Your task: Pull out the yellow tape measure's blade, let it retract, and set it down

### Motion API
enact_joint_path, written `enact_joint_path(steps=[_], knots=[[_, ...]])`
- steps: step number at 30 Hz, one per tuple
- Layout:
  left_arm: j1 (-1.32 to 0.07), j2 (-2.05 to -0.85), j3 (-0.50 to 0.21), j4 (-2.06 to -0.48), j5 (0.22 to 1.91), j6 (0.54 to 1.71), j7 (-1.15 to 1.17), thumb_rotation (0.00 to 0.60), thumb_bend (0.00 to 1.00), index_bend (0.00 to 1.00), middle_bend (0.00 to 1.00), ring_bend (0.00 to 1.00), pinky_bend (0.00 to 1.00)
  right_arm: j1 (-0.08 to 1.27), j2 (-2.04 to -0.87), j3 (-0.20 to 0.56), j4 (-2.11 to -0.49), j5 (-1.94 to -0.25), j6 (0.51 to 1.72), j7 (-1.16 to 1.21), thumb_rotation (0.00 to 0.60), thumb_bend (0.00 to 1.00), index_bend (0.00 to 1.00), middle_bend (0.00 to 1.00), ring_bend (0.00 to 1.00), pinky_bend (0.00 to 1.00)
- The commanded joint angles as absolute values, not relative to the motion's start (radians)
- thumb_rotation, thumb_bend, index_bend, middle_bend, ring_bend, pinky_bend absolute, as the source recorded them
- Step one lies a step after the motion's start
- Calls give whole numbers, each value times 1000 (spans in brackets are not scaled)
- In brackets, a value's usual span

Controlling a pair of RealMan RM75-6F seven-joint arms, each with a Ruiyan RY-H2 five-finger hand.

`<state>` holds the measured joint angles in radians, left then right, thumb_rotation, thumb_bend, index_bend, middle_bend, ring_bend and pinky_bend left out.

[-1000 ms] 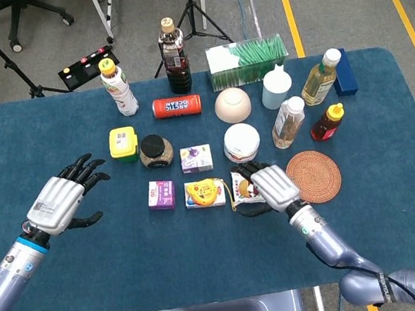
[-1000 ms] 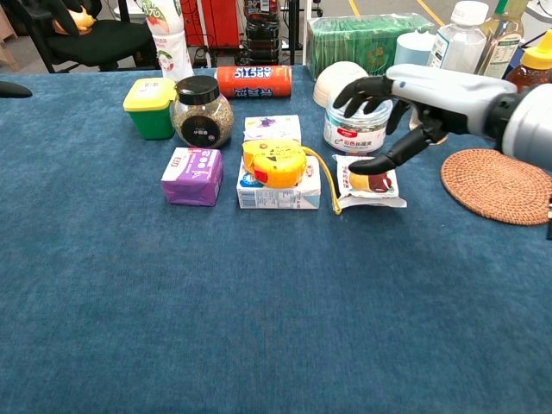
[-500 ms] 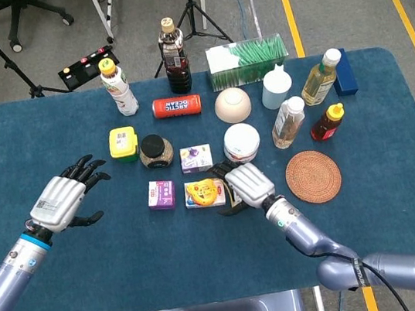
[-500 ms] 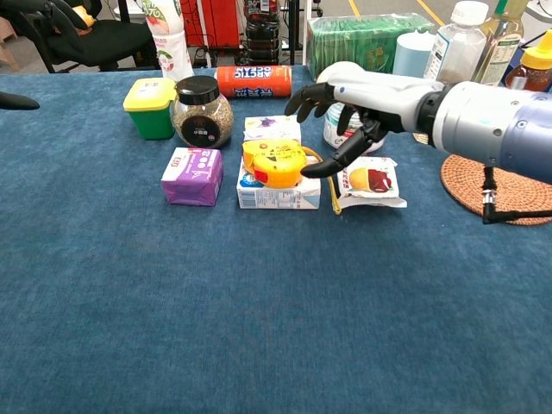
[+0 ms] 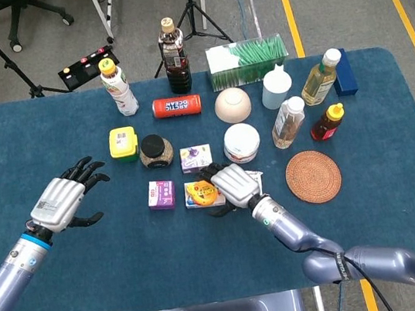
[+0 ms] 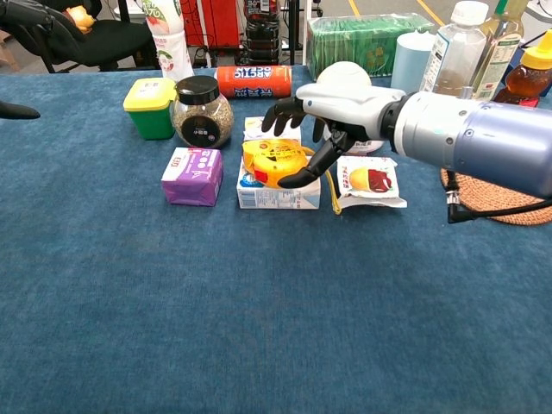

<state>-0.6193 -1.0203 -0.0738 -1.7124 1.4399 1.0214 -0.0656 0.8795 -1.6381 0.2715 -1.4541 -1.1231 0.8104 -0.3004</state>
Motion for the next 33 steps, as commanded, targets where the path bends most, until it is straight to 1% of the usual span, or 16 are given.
enact_joint_path(steps=[1, 6, 16, 20, 24, 28, 33], knots=[[-616, -1023, -72, -1703, 1441, 1019, -76, 600, 211, 244, 130, 14, 195, 888, -1650, 267, -1436, -1114, 813, -302, 408, 247, 212, 234, 205, 281], [-612, -1023, -73, -1692, 1448, 1020, -92, 600, 211, 244, 130, 14, 194, 897, -1659, 259, -1417, -1105, 819, -308, 406, 248, 246, 252, 228, 291], [-606, -1028, -71, -1676, 1459, 1019, -114, 600, 211, 244, 130, 14, 194, 913, -1666, 253, -1399, -1084, 821, -310, 407, 248, 259, 264, 243, 298], [-603, -1029, -71, -1669, 1461, 1020, -121, 600, 211, 244, 130, 14, 194, 918, -1673, 251, -1388, -1072, 819, -309, 406, 249, 283, 284, 266, 314], [-602, -1030, -70, -1662, 1463, 1019, -127, 600, 212, 245, 131, 14, 194, 925, -1685, 250, -1367, -1066, 819, -307, 409, 249, 334, 300, 300, 339], [-599, -1032, -68, -1652, 1465, 1018, -134, 600, 211, 244, 130, 14, 194, 931, -1700, 251, -1342, -1057, 817, -301, 408, 249, 401, 349, 350, 375], [-596, -1038, -65, -1637, 1469, 1016, -149, 600, 212, 244, 130, 14, 194, 933, -1711, 253, -1325, -1052, 822, -295, 408, 249, 511, 453, 467, 495]])
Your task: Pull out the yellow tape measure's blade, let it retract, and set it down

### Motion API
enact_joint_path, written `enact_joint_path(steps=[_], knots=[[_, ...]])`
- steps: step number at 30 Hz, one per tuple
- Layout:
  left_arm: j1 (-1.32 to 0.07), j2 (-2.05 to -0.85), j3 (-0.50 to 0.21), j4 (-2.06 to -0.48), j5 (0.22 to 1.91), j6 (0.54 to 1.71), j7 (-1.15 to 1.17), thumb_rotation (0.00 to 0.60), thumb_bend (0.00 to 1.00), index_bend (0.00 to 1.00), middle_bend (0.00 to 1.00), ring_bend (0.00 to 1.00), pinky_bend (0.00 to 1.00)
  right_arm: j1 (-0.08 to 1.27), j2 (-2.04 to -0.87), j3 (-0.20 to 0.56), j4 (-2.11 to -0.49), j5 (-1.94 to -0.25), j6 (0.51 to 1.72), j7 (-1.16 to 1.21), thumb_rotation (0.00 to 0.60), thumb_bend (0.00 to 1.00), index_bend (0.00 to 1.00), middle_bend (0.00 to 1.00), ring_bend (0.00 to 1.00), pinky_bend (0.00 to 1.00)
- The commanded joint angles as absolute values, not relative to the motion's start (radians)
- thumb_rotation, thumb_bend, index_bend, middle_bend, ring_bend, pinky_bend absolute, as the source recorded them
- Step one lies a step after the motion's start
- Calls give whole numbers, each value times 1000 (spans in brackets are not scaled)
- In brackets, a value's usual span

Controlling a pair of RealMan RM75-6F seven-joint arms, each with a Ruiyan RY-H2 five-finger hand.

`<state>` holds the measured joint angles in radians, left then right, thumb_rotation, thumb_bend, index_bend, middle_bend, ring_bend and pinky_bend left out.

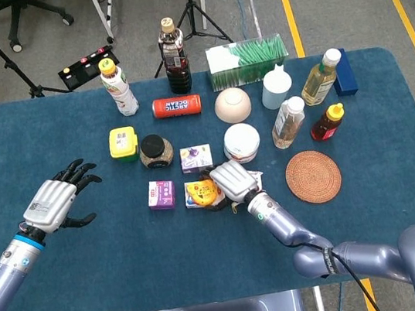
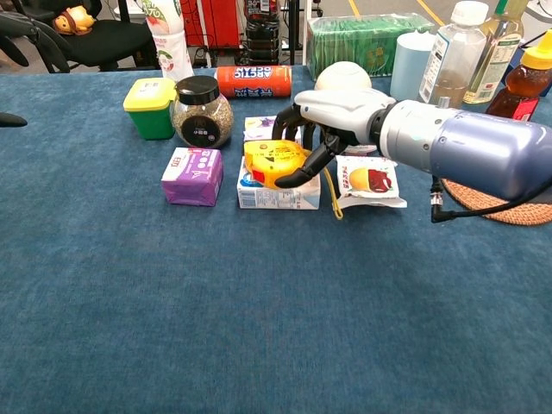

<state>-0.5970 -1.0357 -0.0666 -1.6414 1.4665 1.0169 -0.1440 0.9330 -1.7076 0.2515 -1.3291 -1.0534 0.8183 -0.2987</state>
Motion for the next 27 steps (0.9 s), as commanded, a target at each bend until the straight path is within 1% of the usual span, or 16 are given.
enact_joint_path(steps=[1, 3, 5, 10, 15, 23, 27], knots=[[-596, -1040, -65, -1635, 1470, 1017, -151, 600, 211, 245, 130, 14, 194, 933, -1711, 253, -1323, -1052, 824, -294, 408, 249, 521, 463, 482, 510], [-595, -1045, -65, -1629, 1475, 1020, -160, 600, 211, 245, 130, 21, 194, 930, -1711, 255, -1322, -1052, 826, -286, 406, 249, 540, 483, 511, 539], [-595, -1049, -64, -1624, 1482, 1022, -171, 600, 211, 246, 130, 30, 196, 926, -1706, 256, -1326, -1054, 832, -277, 409, 249, 546, 487, 519, 550], [-598, -1051, -62, -1629, 1509, 1031, -177, 600, 211, 269, 140, 98, 285, 909, -1678, 257, -1366, -1063, 855, -261, 408, 248, 548, 488, 520, 553], [-607, -1050, -65, -1649, 1520, 1028, -168, 600, 211, 281, 175, 150, 331, 886, -1638, 257, -1425, -1085, 889, -246, 407, 248, 548, 487, 519, 553], [-643, -1043, -88, -1707, 1481, 974, -149, 600, 211, 294, 223, 218, 381, 841, -1558, 247, -1537, -1129, 948, -230, 407, 246, 548, 488, 517, 552], [-695, -1039, -113, -1753, 1449, 903, -112, 600, 211, 297, 244, 247, 410, 804, -1500, 226, -1627, -1180, 995, -224, 409, 246, 548, 488, 516, 552]])
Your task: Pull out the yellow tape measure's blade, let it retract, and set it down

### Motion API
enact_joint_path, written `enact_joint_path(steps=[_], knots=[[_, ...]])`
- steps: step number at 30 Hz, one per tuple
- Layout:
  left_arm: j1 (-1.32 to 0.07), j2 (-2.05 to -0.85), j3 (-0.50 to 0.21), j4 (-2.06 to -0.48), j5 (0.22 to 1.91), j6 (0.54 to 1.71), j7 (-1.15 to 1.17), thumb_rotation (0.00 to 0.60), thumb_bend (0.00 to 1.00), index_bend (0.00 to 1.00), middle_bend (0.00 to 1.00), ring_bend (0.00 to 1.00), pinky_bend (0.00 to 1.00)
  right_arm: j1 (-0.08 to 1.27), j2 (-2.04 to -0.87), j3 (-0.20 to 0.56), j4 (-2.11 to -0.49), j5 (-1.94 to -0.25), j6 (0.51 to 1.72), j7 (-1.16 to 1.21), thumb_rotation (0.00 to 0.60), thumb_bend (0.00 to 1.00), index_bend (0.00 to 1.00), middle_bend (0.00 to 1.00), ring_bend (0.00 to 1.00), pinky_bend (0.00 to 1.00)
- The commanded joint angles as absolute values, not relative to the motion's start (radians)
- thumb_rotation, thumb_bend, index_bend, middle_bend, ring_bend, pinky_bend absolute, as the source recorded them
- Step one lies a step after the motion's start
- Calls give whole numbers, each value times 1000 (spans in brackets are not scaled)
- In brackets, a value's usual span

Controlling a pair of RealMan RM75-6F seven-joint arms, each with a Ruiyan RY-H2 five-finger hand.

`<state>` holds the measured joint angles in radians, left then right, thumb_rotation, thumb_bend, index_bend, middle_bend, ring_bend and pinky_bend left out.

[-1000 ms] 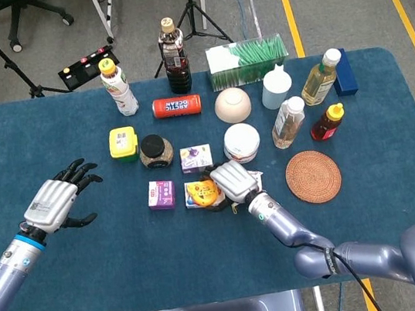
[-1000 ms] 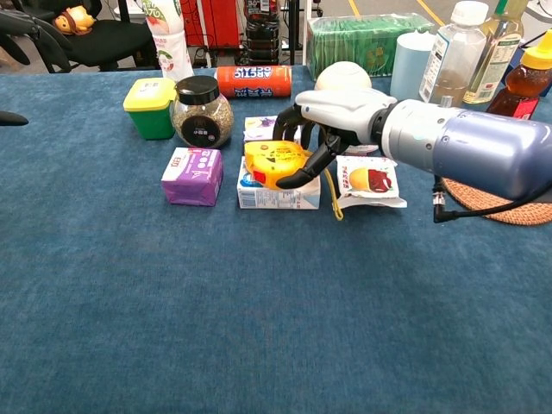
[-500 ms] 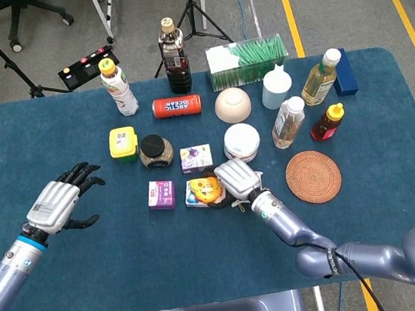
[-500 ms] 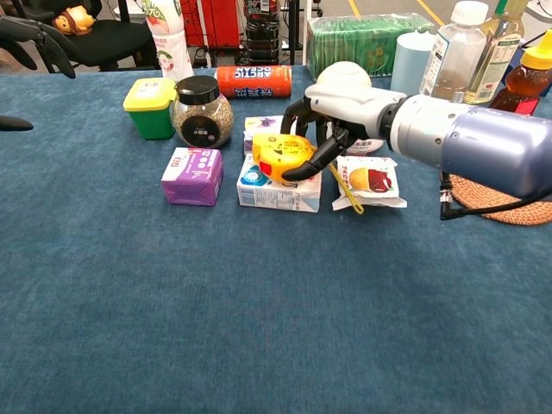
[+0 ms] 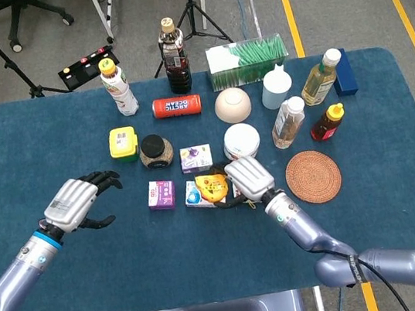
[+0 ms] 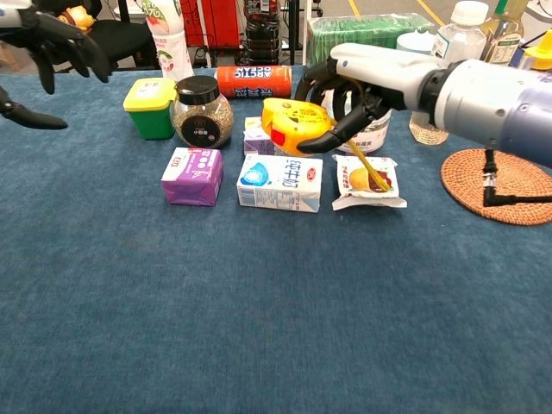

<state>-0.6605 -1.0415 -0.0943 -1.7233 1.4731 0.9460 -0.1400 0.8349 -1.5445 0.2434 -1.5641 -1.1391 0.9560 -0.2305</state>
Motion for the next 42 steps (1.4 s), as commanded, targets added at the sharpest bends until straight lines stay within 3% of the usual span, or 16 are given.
enact_joint_path(steps=[1, 8, 17, 28, 34, 38, 42], knots=[[-705, -1038, -118, -1763, 1436, 888, -100, 600, 211, 296, 249, 251, 418, 797, -1489, 221, -1642, -1190, 1002, -223, 409, 246, 548, 488, 516, 552], [-791, -1050, -160, -1827, 1348, 756, -128, 600, 211, 296, 394, 393, 532, 751, -1426, 186, -1728, -1264, 1051, -205, 407, 246, 548, 487, 515, 551], [-866, -1089, -201, -1824, 1289, 674, -171, 600, 214, 296, 492, 472, 595, 728, -1408, 170, -1759, -1311, 1075, -192, 407, 245, 548, 487, 513, 551], [-963, -1166, -232, -1757, 1239, 572, -216, 600, 278, 297, 788, 743, 753, 705, -1388, 169, -1770, -1328, 1091, -171, 406, 245, 548, 487, 512, 552], [-991, -1169, -228, -1733, 1223, 539, -213, 600, 283, 297, 813, 762, 765, 688, -1362, 167, -1769, -1330, 1097, -152, 406, 245, 548, 488, 511, 552], [-1020, -1145, -236, -1725, 1187, 457, -263, 600, 284, 297, 810, 748, 738, 679, -1349, 164, -1770, -1335, 1097, -139, 410, 245, 548, 488, 511, 552], [-1038, -1136, -243, -1708, 1170, 411, -293, 600, 283, 297, 656, 568, 604, 672, -1345, 161, -1769, -1342, 1099, -132, 408, 245, 548, 487, 510, 552]])
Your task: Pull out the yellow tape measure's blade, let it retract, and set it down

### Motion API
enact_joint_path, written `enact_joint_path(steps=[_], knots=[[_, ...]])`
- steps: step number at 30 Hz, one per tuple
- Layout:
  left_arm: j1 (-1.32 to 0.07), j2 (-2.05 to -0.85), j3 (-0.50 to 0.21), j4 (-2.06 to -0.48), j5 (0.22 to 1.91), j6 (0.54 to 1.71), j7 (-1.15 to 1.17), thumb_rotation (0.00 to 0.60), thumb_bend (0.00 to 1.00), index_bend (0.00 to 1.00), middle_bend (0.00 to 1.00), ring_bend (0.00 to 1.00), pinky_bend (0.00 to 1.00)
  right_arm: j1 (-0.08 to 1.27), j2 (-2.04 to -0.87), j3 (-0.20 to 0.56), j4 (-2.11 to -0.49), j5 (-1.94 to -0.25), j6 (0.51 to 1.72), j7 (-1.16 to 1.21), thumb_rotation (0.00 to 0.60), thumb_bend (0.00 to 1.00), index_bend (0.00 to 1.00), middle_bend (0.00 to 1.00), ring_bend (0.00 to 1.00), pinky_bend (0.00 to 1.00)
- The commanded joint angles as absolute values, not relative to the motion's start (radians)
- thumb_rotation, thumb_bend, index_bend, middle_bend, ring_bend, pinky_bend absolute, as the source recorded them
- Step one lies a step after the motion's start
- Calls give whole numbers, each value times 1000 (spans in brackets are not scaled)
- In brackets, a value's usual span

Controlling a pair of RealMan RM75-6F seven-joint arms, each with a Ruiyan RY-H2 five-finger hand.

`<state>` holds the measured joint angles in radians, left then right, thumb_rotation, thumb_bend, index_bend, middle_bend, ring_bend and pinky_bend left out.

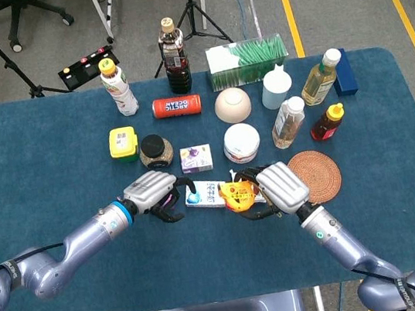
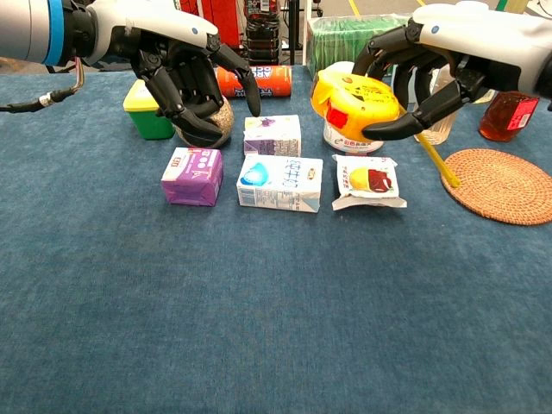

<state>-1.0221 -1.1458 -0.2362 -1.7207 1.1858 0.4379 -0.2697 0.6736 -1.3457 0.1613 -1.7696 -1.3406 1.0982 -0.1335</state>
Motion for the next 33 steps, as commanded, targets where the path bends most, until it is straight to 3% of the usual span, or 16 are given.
enact_joint_path(steps=[1, 4, 7, 10, 14, 33], knots=[[-1041, -1136, -245, -1704, 1167, 405, -299, 600, 283, 297, 611, 518, 569, 671, -1345, 160, -1769, -1343, 1098, -130, 408, 245, 548, 487, 510, 552], [-1046, -1139, -255, -1698, 1162, 401, -314, 600, 283, 297, 463, 348, 456, 670, -1348, 160, -1767, -1345, 1096, -127, 410, 245, 548, 487, 509, 551], [-1045, -1149, -270, -1700, 1163, 400, -347, 600, 283, 298, 238, 109, 302, 670, -1352, 161, -1765, -1352, 1097, -123, 410, 246, 548, 488, 509, 548], [-1040, -1161, -279, -1700, 1169, 402, -374, 600, 284, 300, 87, 5, 208, 670, -1354, 164, -1765, -1353, 1095, -121, 407, 245, 548, 488, 508, 547], [-1035, -1177, -292, -1694, 1184, 405, -408, 600, 284, 312, 23, 0, 156, 672, -1359, 168, -1766, -1353, 1093, -118, 408, 246, 548, 487, 508, 546], [-1045, -1244, -323, -1645, 1228, 433, -493, 600, 283, 314, 21, 0, 147, 672, -1378, 177, -1764, -1358, 1090, -107, 407, 245, 548, 487, 507, 544]])
